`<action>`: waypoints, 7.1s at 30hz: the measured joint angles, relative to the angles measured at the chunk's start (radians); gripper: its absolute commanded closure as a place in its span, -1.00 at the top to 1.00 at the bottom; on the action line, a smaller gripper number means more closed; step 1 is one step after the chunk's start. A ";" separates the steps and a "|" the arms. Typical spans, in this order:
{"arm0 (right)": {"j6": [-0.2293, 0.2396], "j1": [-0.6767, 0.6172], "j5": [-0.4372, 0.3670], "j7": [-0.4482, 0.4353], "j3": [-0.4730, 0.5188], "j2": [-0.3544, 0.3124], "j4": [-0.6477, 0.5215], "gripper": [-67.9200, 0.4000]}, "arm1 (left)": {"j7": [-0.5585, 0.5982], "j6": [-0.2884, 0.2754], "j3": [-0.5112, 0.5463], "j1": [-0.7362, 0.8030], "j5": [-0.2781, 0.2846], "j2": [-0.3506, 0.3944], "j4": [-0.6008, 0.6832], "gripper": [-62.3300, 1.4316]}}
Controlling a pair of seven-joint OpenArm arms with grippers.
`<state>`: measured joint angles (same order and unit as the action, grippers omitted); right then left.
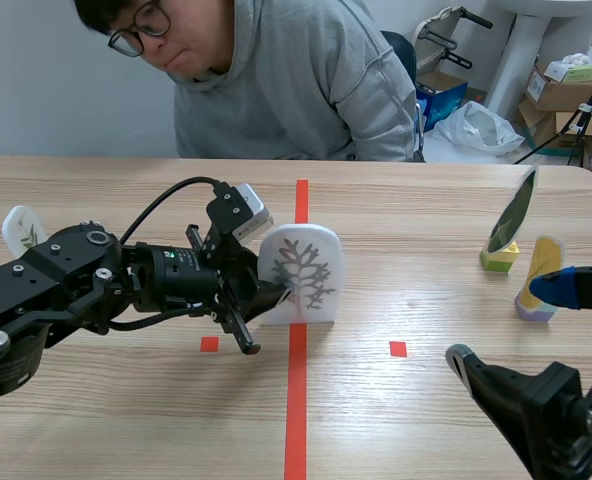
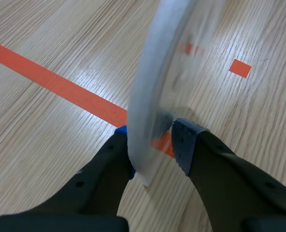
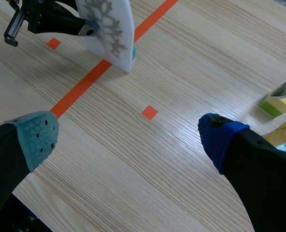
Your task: Do the leaf sorting experiment
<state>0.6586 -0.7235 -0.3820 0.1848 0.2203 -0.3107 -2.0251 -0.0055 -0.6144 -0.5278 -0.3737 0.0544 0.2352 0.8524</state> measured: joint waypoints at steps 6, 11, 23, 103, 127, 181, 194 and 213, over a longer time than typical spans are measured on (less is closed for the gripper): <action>0.000 0.000 0.023 0.000 0.000 0.000 0.000 0.74 | -0.002 -0.002 0.000 0.000 0.052 0.000 0.000 -0.78; -0.006 0.000 0.023 0.000 0.000 0.000 0.000 0.74 | -0.018 -0.073 0.007 0.001 0.107 0.003 0.000 -0.78; -0.007 0.000 0.026 0.000 0.000 0.000 0.000 0.74 | -0.142 -0.080 0.362 0.267 0.368 0.172 0.356 -0.78; -0.007 0.000 0.026 0.000 0.000 0.000 0.000 0.74 | 0.017 0.066 0.935 0.835 0.260 0.122 0.554 0.81; -0.006 0.000 -0.004 0.000 0.000 0.000 0.000 0.74 | -0.096 -0.080 0.934 1.105 0.400 0.122 1.093 0.84; -0.006 0.000 -0.031 -0.004 0.000 0.000 0.000 0.74 | -0.140 -0.078 0.934 1.105 0.399 0.122 1.085 0.84; -0.006 0.000 -0.031 -0.004 0.000 0.000 0.000 0.74 | -0.141 -0.078 0.934 1.105 0.399 0.122 1.085 0.84; -0.006 0.000 -0.031 -0.003 0.000 0.000 0.000 0.74 | -0.141 -0.078 0.934 1.105 0.399 0.122 1.085 0.84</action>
<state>0.6521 -0.7235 -0.4129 0.1818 0.2203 -0.3107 -2.0251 -0.1463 -0.6922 0.4065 0.7311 0.4538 0.3576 1.9373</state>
